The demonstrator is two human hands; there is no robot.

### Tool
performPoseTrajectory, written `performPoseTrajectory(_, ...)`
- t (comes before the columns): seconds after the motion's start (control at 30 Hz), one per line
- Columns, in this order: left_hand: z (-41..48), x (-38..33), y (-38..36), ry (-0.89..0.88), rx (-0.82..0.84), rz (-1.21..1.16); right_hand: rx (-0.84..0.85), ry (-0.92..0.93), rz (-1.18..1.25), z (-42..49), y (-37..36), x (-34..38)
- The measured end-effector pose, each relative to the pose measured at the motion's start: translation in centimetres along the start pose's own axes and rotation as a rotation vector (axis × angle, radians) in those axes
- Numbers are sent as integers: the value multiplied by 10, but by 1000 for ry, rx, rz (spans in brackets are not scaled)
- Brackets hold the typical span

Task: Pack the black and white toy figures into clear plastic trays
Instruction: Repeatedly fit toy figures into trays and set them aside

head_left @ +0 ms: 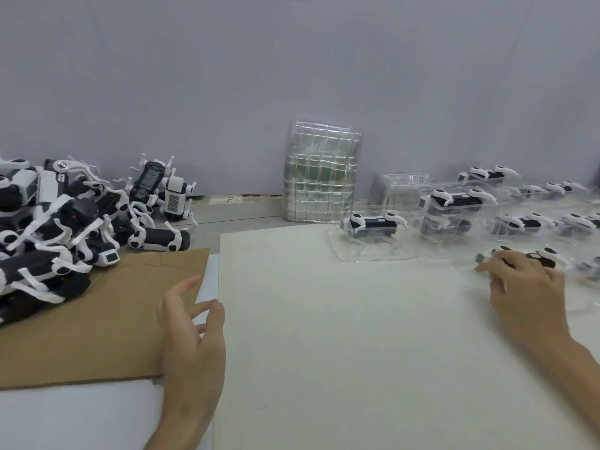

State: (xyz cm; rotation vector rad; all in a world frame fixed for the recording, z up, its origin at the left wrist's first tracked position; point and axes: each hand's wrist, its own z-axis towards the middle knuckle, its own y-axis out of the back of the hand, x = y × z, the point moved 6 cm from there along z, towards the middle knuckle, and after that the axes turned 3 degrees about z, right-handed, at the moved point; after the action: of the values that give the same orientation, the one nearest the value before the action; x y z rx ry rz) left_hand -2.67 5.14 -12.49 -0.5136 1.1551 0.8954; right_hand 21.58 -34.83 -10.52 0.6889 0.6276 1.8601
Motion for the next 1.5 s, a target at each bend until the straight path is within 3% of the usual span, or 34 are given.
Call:
performPoseTrajectory(0.13, 1, -1, 2, -3, -3, 2, -50, -137, -50, 4, -1, -30)
performPoseTrajectory(0.23, 2, 0, 5, -6, -19, 19, 11, -208, -37, 8, 1, -47)
performPoseTrajectory(0.33, 3, 2, 3, -11, -23, 45, -8, -228, 4, 16, 10, -29)
performPoseTrajectory(0.4, 2, 2, -1, -21, -10, 58, -31, -66, 69, 20, 8, 14)
performPoseTrajectory(0.5, -1, 4, -5, -22, 15, 77, 190, 226, 263, 23, -21, 98)
performPoseTrajectory(0.73, 0, 7, -7, -28, 38, 134, 594, 383, 5, 43, -99, 205)
performPoseTrajectory(0.9, 0, 8, -9, -27, 47, 135, 412, 599, 251, -5, -47, 245)
performPoseTrajectory(1.0, 0, 8, -8, -32, 47, 125, 341, 659, 323, -46, -9, 233)
performPoseTrajectory(1.13, -2, 7, -7, -25, 44, 111, 254, 590, 309, -58, 19, 184)
performPoseTrajectory(1.5, -2, 8, -8, -18, 47, 120, 160, 133, 109, -29, 13, 45)
